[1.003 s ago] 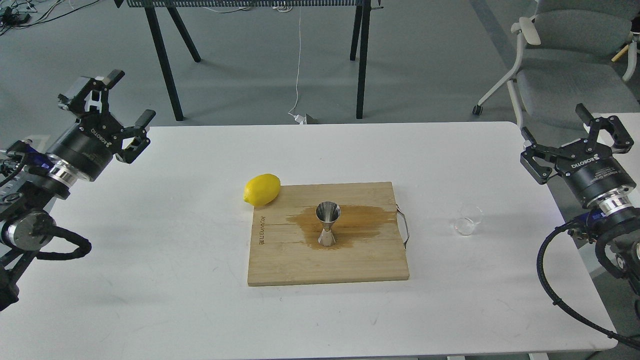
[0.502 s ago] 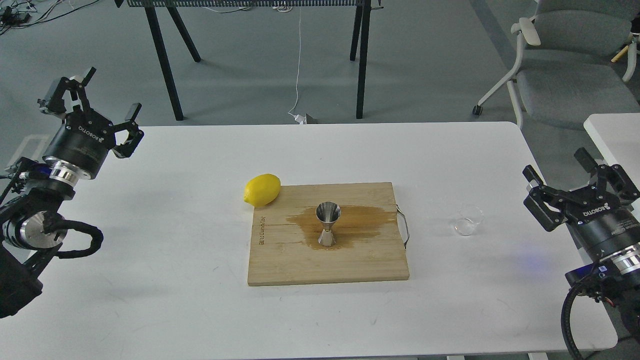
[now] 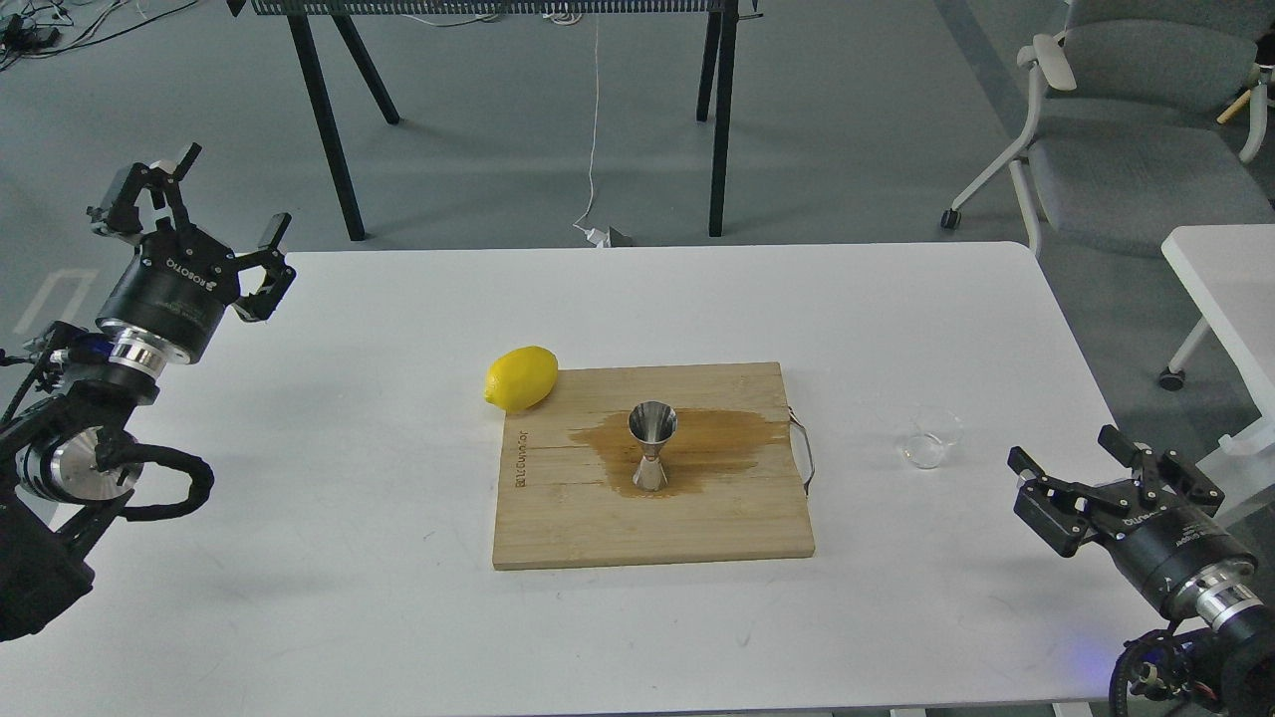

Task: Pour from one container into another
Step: 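Lower the right gripper toward the table near the glass cup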

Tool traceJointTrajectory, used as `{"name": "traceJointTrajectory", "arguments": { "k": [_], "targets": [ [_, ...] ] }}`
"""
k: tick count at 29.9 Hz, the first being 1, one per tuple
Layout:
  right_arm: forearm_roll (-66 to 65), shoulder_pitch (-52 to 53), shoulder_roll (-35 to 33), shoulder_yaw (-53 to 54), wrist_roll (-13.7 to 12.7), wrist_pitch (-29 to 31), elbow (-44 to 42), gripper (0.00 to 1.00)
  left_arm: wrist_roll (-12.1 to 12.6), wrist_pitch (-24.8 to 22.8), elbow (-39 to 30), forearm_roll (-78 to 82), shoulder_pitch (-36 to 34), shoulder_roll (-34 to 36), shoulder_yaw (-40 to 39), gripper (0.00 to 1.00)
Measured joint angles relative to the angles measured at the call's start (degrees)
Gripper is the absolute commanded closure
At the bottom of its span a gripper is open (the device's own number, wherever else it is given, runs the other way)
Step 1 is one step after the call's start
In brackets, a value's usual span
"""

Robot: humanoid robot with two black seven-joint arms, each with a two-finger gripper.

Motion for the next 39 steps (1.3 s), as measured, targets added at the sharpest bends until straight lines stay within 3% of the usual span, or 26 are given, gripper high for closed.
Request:
{"name": "traceJointTrajectory", "arguments": {
  "k": [6,21,39],
  "targets": [
    [-2.96,2.33,4.05,-0.21,0.91,-8.83,-0.46,0.00,0.00,0.00,-0.05,0.00,0.11,-0.72,0.00,0.03],
    [-9.12,10.02,10.46,-2.19,1.54,-22.17,-4.61,0.01,0.00,0.00,-0.04,0.00,0.35,-0.77,0.00,0.03],
    [-12.40,17.10,13.81,-3.26,1.65,-27.20,-10.30,0.01,0.00,0.00,0.09,0.00,0.44,-0.77,-0.02,0.03]
  ]
}}
